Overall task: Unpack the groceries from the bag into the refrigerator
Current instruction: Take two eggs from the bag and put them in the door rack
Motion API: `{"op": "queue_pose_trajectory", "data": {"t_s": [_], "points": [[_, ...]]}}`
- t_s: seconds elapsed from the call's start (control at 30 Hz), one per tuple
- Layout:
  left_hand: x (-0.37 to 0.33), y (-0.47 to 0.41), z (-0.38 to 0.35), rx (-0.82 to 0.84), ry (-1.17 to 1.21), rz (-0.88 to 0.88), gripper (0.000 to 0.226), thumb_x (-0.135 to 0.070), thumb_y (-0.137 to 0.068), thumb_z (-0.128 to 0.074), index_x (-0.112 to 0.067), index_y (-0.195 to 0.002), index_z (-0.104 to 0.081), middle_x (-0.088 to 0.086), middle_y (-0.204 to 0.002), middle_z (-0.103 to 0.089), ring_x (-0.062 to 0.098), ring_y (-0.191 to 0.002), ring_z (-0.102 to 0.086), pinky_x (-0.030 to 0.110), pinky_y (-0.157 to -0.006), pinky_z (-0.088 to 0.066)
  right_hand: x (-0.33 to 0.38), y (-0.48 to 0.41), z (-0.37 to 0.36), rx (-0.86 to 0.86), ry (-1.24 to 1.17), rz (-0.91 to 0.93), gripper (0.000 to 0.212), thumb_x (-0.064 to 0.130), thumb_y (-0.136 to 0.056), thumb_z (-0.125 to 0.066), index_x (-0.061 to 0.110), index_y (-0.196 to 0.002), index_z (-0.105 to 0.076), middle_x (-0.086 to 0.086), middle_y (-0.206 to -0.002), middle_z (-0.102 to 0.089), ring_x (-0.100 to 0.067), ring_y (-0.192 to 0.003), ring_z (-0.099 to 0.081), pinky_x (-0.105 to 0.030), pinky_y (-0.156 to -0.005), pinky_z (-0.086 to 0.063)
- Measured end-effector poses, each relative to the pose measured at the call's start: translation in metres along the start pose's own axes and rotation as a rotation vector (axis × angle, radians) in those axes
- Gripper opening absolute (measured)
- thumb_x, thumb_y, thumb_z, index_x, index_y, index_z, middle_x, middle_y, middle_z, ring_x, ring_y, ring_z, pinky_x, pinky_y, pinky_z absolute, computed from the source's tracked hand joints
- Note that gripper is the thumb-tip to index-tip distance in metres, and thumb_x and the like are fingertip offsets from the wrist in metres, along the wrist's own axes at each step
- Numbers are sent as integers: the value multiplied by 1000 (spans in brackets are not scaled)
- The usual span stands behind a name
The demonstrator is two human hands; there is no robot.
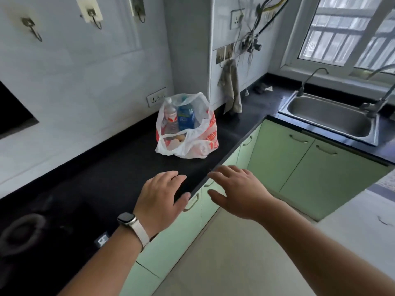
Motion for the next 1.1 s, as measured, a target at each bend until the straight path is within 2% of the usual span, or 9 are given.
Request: {"op": "queue_pose_trajectory", "data": {"t_s": [0.2,0.47,0.67,0.87,1.0,1.1], "points": [[63,-46,-7,66,31,-6,55,-52,-91,-39,-17,-126,-63,3,-127,-63,24,-120,-57,43,-95,-48,14,-65,-4,40,14,-47,54,60,-97,-32,34,-145,-37,9,-145,-44,-17,-134,-39,-36,-108,-32],[94,-84,-21,83,79,10,59,-54,-92,-34,-18,-131,-59,3,-132,-61,22,-123,-55,42,-97,-49,-2,-114,0,35,28,-86,52,58,-98,-32,34,-143,-39,10,-141,-47,-17,-131,-42,-37,-108,-35],[103,-115,-30,110,10,59,62,-59,-91,-27,-23,-134,-55,-4,-132,-58,15,-121,-54,35,-96,-50,-24,-156,-7,70,-4,-27,51,59,-98,-31,34,-142,-38,10,-143,-46,-18,-132,-41,-39,-110,-35],[101,-155,-42,116,-47,175,62,-60,-89,-26,-24,-132,-54,-4,-132,-57,16,-122,-53,38,-95,-50,-68,-212,-12,85,-48,75,52,61,-97,-31,37,-143,-38,11,-145,-45,-18,-136,-39,-41,-113,-31],[86,-197,-51,106,-74,250,60,-59,-90,-31,-24,-133,-54,-5,-134,-56,16,-123,-53,39,-96,-50,-114,-245,-4,93,-56,148,53,61,-97,-33,36,-144,-37,10,-146,-44,-19,-134,-40,-39,-112,-33],[71,-234,-57,80,-77,304,50,-52,-94,-47,-24,-135,-52,-5,-135,-55,15,-124,-52,37,-99,-49,-152,-264,-2,120,-41,213,54,59,-97,-32,34,-145,-37,8,-145,-44,-20,-133,-41,-39,-111,-33]]}}
Point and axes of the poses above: each hand's wrist, its own y-axis away from the middle knuckle, its own z-axis out of the back of the hand, x = y × z, the point moved 2 cm from there along -y, towards the middle knuckle
